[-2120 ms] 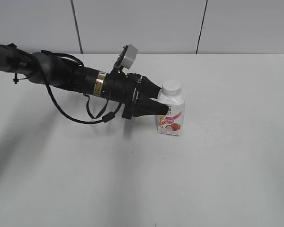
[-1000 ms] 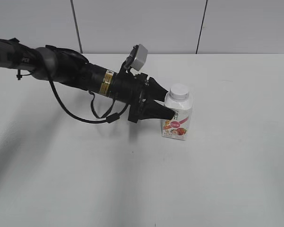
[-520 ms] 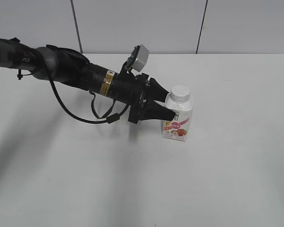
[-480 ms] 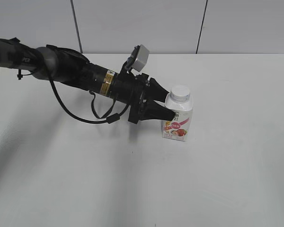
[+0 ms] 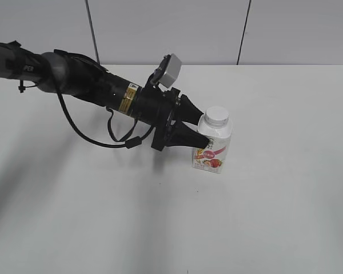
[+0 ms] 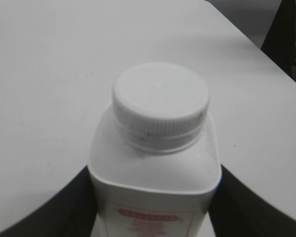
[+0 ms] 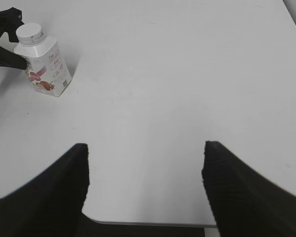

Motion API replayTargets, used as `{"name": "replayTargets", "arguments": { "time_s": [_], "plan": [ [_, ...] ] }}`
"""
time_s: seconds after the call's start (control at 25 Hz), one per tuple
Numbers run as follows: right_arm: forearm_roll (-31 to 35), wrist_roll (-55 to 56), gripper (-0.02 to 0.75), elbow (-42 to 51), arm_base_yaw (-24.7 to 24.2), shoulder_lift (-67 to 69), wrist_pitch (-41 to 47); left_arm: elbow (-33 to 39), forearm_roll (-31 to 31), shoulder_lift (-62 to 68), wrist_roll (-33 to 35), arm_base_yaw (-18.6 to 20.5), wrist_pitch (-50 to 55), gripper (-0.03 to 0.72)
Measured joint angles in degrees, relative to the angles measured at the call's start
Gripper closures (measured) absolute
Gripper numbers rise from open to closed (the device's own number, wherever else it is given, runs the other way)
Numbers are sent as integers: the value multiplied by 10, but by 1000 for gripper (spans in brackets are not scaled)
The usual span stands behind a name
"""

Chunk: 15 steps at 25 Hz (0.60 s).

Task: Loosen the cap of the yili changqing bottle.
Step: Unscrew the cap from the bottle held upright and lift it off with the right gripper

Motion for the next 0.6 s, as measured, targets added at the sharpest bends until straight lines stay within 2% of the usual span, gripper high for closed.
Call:
{"name": "replayTargets", "arguments": {
  "time_s": [0.44,0.6],
  "plan": [
    [29,-10,172,0,0,7,-2,0,0,0,0,-3,0,273],
    [30,-54,172,-15,0,129,-20,0,0,0,0,-3,0,273]
  ]
}}
